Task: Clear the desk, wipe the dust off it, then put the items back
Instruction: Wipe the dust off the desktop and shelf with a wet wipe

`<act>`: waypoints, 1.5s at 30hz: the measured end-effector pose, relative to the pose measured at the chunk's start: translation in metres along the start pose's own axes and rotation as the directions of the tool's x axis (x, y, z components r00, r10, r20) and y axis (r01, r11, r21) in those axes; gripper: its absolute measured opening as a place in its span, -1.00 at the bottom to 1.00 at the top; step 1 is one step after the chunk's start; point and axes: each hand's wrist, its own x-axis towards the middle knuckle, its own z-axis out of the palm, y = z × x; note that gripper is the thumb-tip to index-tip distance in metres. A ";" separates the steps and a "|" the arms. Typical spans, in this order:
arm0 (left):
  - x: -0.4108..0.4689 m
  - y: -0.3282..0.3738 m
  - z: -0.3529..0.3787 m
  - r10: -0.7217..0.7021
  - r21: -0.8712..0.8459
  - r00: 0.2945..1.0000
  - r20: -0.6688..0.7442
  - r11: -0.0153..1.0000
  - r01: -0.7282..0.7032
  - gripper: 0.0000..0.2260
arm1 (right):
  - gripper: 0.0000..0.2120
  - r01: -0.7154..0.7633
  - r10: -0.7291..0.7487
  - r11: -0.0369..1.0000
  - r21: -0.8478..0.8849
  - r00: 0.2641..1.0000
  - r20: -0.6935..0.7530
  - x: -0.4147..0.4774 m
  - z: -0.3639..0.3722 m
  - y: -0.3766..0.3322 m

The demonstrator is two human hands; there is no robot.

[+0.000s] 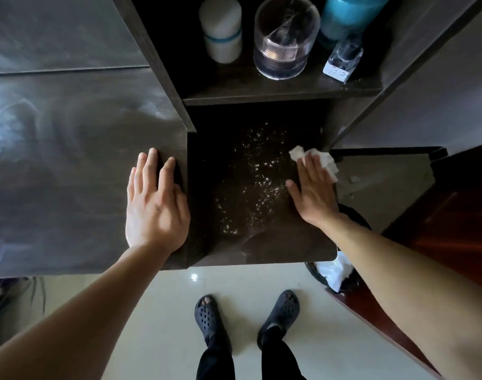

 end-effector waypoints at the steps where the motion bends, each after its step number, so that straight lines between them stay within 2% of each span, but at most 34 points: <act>1: 0.000 0.000 0.000 -0.001 0.001 1.000 0.001 1.000 0.001 -0.55 | -0.29 0.020 -0.021 1.000 0.011 1.000 0.007 -0.005 0.004 -0.009; 5: 0.001 0.001 -0.002 -0.011 0.001 1.000 0.020 1.000 0.011 -0.54 | -0.40 0.287 -0.296 0.954 0.093 0.948 0.117 -0.104 0.022 -0.024; 7: 0.001 0.002 -0.004 -0.016 -0.005 1.000 0.027 1.000 0.016 -0.53 | -0.40 0.360 -0.379 0.924 0.130 0.910 0.167 -0.109 0.016 -0.013; 9: 0.001 0.001 -0.005 -0.018 -0.008 1.000 0.021 1.000 0.018 -0.54 | -0.37 0.323 -0.334 0.941 0.097 0.934 0.127 -0.067 0.004 -0.002; 11: 0.000 0.001 -0.004 -0.020 -0.009 1.000 0.016 1.000 0.020 -0.55 | -0.35 0.170 -0.174 0.983 0.068 0.983 0.055 -0.004 -0.010 -0.003; 13: 0.000 0.000 -0.002 -0.024 -0.006 1.000 0.012 1.000 0.025 -0.55 | -0.35 0.007 -0.011 0.995 0.102 0.999 0.038 0.055 -0.020 -0.011; 15: 0.001 -0.001 -0.001 -0.024 0.003 1.000 0.008 1.000 0.024 -0.56 | -0.38 -0.041 0.035 0.991 0.124 0.998 0.052 0.075 -0.016 -0.028; 16: 0.001 -0.001 -0.001 -0.025 0.004 1.000 0.010 1.000 0.025 -0.56 | -0.40 0.001 -0.008 0.992 0.124 0.998 0.054 0.068 -0.012 -0.034; 18: 0.001 0.000 -0.002 -0.030 0.002 0.999 0.018 1.000 0.030 -0.55 | -0.40 0.189 -0.198 0.975 0.118 0.978 0.070 0.023 0.001 -0.039; 20: 0.001 0.001 -0.004 -0.032 0.003 0.999 0.027 0.999 0.032 -0.54 | -0.38 0.352 -0.369 0.927 0.130 0.918 0.144 -0.027 0.006 -0.033; 22: 0.001 0.002 -0.005 -0.031 0.000 0.999 0.032 1.000 0.031 -0.54 | -0.36 0.422 -0.443 0.895 0.141 0.877 0.187 -0.032 0.002 -0.016; 24: 0.001 0.002 -0.005 -0.035 -0.003 0.999 0.026 0.999 0.035 -0.54 | -0.33 0.365 -0.378 0.922 0.128 0.920 0.100 0.008 -0.007 -0.008; 26: 0.001 0.002 -0.005 -0.033 -0.004 0.999 0.023 0.999 0.033 -0.55 | -0.38 0.164 -0.168 0.978 0.128 0.985 0.025 0.065 -0.016 -0.012; 28: 0.002 0.001 -0.004 -0.030 -0.005 0.999 0.018 1.000 0.030 -0.55 | -0.43 0.006 -0.012 0.991 0.131 0.999 0.042 0.103 -0.018 -0.027; 29: 0.002 0.001 -0.004 -0.028 -0.003 0.999 0.016 1.000 0.028 -0.55 | -0.44 0.011 -0.018 0.992 0.125 0.999 0.051 0.105 -0.014 -0.038; 31: 0.002 0.001 -0.005 -0.030 -0.004 0.999 0.020 1.000 0.031 -0.55 | -0.44 0.170 -0.180 0.977 0.130 0.981 0.072 0.076 -0.005 -0.055; 34: 0.002 0.002 -0.007 -0.035 -0.002 0.999 0.028 0.999 0.036 -0.55 | -0.37 0.428 -0.452 0.889 0.162 0.877 0.165 0.009 -0.002 -0.053; 36: 0.002 0.003 -0.008 -0.035 -0.003 0.999 0.034 0.999 0.035 -0.54 | -0.35 0.500 -0.524 0.851 0.162 0.829 0.195 0.012 -0.008 -0.033; 38: 0.002 0.002 -0.007 -0.035 0.000 0.999 0.031 0.999 0.035 -0.54 | -0.37 0.448 -0.462 0.884 0.133 0.882 0.097 0.051 -0.015 -0.023; 40: 0.002 0.001 -0.006 -0.035 0.004 0.999 0.033 0.999 0.035 -0.54 | -0.41 0.214 -0.218 0.973 0.083 0.975 0.039 0.102 -0.018 -0.024; 41: 0.002 0.001 -0.005 -0.036 0.005 0.999 0.031 0.999 0.036 -0.54 | -0.44 0.113 -0.116 0.992 0.063 0.992 0.045 0.119 -0.017 -0.031; 42: 0.003 0.001 -0.005 -0.035 0.006 0.999 0.028 0.999 0.035 -0.54 | -0.45 0.077 -0.079 0.996 0.048 0.996 0.045 0.127 -0.013 -0.042; 43: 0.003 0.001 -0.005 -0.035 0.006 0.999 0.026 0.999 0.034 -0.54 | -0.46 0.105 -0.107 0.993 0.054 0.994 0.036 0.123 -0.008 -0.054; 45: 0.003 0.001 -0.005 -0.033 -0.005 0.999 0.022 0.999 0.033 -0.54 | -0.45 0.300 -0.306 0.949 0.095 0.950 0.067 0.089 0.000 -0.071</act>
